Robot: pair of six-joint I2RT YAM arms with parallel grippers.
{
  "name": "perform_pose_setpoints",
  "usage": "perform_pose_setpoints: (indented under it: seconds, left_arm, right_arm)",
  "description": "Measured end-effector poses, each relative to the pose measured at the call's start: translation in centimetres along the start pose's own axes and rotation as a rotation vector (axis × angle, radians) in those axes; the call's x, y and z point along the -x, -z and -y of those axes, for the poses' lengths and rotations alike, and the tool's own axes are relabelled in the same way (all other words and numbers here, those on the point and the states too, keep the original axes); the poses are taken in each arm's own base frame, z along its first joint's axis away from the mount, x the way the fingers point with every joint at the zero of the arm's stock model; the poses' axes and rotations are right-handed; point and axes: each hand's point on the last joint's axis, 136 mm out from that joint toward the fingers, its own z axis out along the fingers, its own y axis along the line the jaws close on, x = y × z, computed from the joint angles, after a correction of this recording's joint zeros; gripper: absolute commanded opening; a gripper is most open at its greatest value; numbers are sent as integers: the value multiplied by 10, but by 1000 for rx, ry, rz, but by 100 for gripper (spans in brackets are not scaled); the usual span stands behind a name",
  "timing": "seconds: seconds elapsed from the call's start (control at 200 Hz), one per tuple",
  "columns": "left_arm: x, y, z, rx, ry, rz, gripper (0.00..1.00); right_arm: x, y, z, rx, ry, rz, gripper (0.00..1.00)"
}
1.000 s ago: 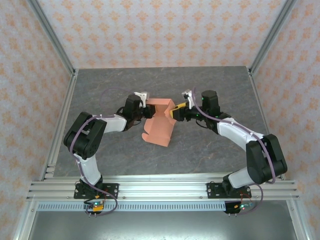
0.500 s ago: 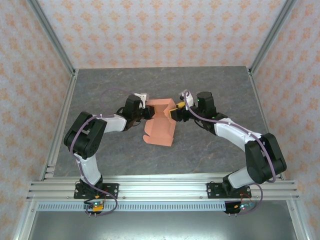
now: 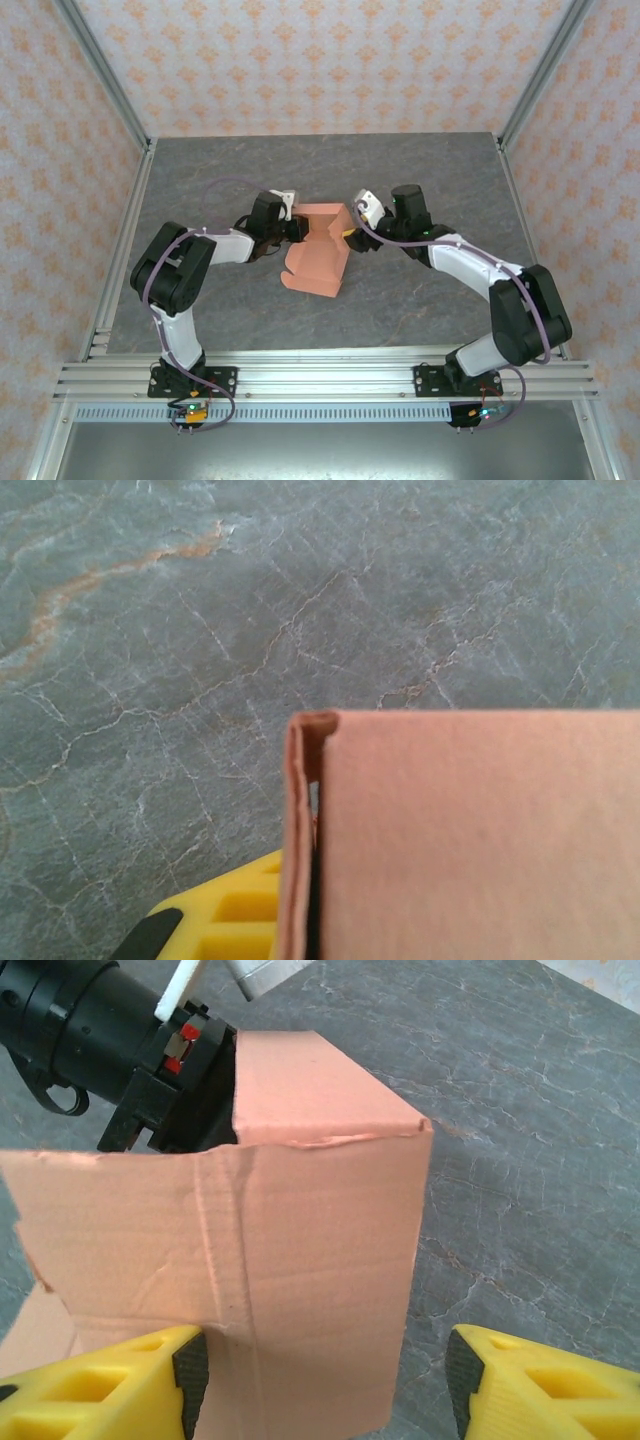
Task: Fold the paper box
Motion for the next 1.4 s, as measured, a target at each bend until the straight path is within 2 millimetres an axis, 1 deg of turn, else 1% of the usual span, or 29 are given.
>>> perform_pose_setpoints:
  seconds: [0.09, 0.13, 0.25, 0.265, 0.27, 0.275, 0.28, 0.29, 0.476, 0.616, 0.726, 0.836, 0.916, 0.996, 1.111, 1.206, 1.296, 1.401]
  left_arm:
    - [-3, -1, -3, 11, -6, -9, 0]
    - [-5, -1, -5, 21, -9, -15, 0]
    - [-5, -1, -13, 52, -6, -14, 0]
    - [-4, -1, -14, 55, -4, -12, 0]
    - [-4, -1, -15, 57, -4, -11, 0]
    - [-4, -1, -15, 58, -4, -11, 0]
    - [-4, -1, -15, 60, -4, -10, 0]
    - [-3, -1, -15, 62, -3, -9, 0]
    - [1, 0, -23, 105, 45, 8, 0]
    - [2, 0, -26, 123, 63, 8, 0]
    - [2, 0, -25, 123, 63, 8, 0]
    - [1, 0, -24, 122, 68, 8, 0]
    - [-2, -1, -19, 117, 59, 3, 0]
    - [-5, -3, -12, 105, 47, -5, 0]
    - [-11, -5, -2, 91, 21, -13, 0]
    - [-12, -5, 1, 84, 15, -12, 0]
    - [-13, -5, 1, 84, 16, -12, 0]
    - [-12, -5, 1, 85, 19, -12, 0]
  right_arm:
    - [-6, -9, 0, 19, -7, -10, 73]
    - [-9, -13, 1, 22, -22, -11, 79]
    - [-10, -22, 7, 13, -53, 4, 80]
    - [-9, -23, 8, 10, -59, 8, 82]
    - [-9, -23, 8, 10, -62, 9, 91]
    - [-9, -24, 8, 9, -65, 10, 96]
    - [-9, -24, 8, 8, -65, 12, 98]
    - [-8, -24, 9, 8, -66, 14, 100]
    - [0, -28, 21, -40, -113, 61, 99]
    - [1, -28, 22, -43, -116, 71, 99]
    - [-3, -29, 15, 9, -86, 42, 99]
    - [-5, -27, 0, 115, 13, -18, 99]
    - [-9, -24, -10, 168, 69, -50, 99]
    - [-14, -23, -13, 182, 82, -73, 99]
    - [-16, -25, -9, 158, 73, -60, 99]
    - [-18, -24, -7, 162, 32, -36, 98]
    - [-18, -16, -1, 180, -24, -3, 97]
    - [-12, -1, 11, 164, -71, 43, 97]
